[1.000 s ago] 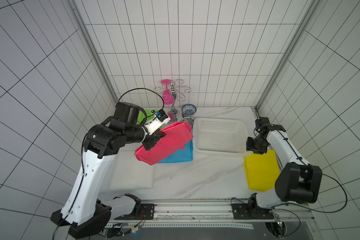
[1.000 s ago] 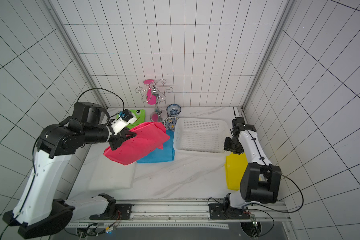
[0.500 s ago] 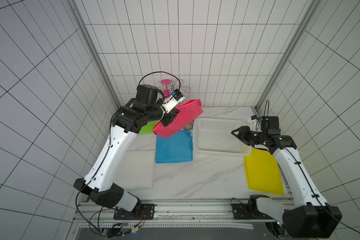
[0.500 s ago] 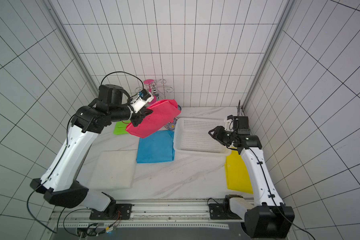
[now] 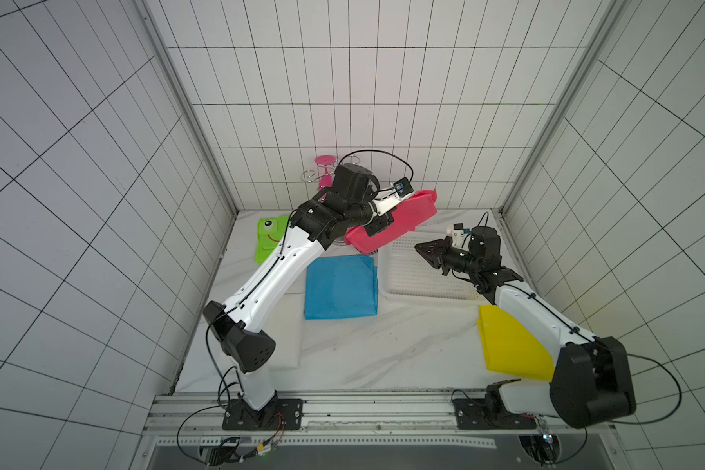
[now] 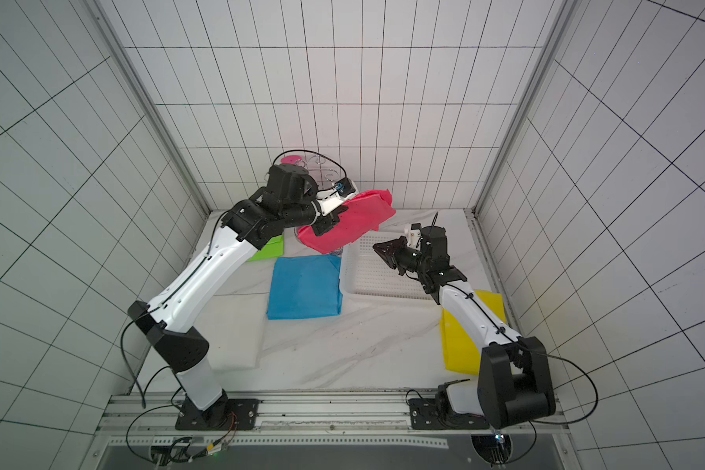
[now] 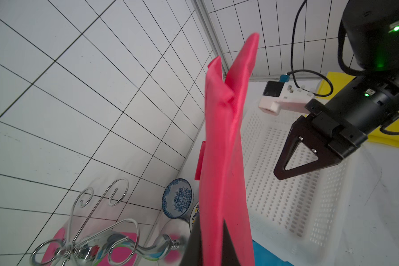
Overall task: Put the folded raincoat in the basket
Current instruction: Place the raincoat in the basket.
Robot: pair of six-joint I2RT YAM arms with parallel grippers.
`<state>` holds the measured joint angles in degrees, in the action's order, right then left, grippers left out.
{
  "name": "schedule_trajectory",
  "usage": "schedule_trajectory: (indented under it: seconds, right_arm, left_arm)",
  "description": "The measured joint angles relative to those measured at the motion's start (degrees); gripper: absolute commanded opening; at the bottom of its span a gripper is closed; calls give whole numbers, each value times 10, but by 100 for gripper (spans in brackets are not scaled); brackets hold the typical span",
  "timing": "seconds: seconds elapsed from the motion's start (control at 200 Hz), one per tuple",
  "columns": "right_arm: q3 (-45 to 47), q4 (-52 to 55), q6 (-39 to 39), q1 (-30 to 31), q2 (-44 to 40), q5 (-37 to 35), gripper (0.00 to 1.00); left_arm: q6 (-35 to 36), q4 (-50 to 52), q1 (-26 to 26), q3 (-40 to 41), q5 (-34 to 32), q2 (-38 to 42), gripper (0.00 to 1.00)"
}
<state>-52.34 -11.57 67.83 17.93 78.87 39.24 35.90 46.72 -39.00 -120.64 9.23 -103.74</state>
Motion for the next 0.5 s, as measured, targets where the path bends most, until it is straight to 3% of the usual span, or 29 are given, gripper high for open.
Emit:
schedule_trajectory:
  seconds: [0.255, 0.5]
  right_arm:
    - [-5, -111, 57, -51, 115, -33, 2]
    - [-13, -262, 156, -96, 251, -37, 4]
  left_arm:
    - [39, -76, -31, -12, -31, -79, 0]
    - [108, -158, -63, -15, -72, -102, 0]
